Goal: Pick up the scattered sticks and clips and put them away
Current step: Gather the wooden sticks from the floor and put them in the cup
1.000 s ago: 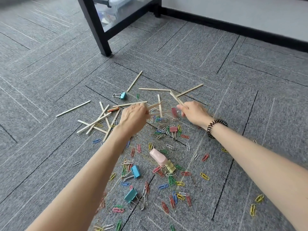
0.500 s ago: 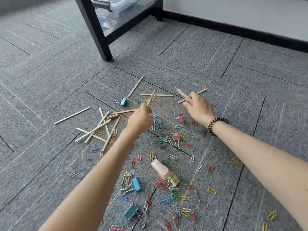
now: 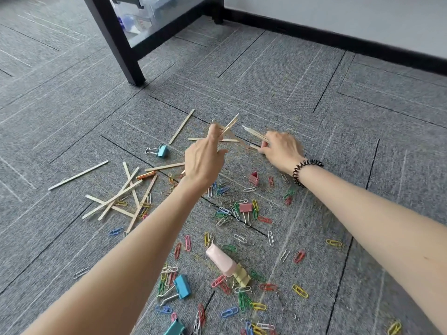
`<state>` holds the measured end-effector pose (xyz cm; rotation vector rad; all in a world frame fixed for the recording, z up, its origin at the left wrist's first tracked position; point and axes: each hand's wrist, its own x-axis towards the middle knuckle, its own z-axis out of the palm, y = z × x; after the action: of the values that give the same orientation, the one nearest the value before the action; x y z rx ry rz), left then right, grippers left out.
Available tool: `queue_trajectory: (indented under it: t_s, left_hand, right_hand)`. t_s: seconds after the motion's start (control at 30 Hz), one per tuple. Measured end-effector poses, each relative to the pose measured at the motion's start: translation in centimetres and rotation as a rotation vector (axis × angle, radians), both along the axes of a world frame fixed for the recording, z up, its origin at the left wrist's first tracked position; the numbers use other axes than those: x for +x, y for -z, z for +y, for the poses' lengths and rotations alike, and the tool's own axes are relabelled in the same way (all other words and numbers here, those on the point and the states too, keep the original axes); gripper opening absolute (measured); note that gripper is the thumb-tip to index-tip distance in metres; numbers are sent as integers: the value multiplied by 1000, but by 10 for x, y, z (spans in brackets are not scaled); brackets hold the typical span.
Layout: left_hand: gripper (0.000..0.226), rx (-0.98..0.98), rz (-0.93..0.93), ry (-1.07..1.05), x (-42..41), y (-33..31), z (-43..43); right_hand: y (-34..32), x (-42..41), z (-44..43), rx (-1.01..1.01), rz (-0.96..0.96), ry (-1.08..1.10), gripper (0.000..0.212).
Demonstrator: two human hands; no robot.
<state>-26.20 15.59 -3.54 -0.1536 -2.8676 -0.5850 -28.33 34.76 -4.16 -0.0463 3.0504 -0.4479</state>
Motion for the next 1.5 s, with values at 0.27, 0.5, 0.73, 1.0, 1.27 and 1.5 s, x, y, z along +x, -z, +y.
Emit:
queue_trajectory:
  t_s: [0.27, 0.5, 0.73, 1.0, 1.27, 1.5]
  left_hand:
    - [29, 746, -305, -8, -16, 5, 18]
    - [14, 1197, -384, -183, -16, -9, 22]
    - [39, 591, -217, -176, -6, -3, -23]
    - [35, -119, -152, -91, 23, -2, -81]
    - [23, -241, -140, -79, 33, 11, -106]
    - [13, -211, -184, -47, 19, 9, -100]
  right_hand:
    - [4, 5, 13, -65, -53, 39, 19]
    - [-2, 4, 5, -345, -90, 40, 19]
    - [-5, -9, -43, -236, -120, -127, 25]
    - [7, -20, -94, 214, 43, -338, 26]
    - [0, -11, -102, 372, 122, -412, 12]
    - [-3, 5, -88, 163, 74, -272, 15]
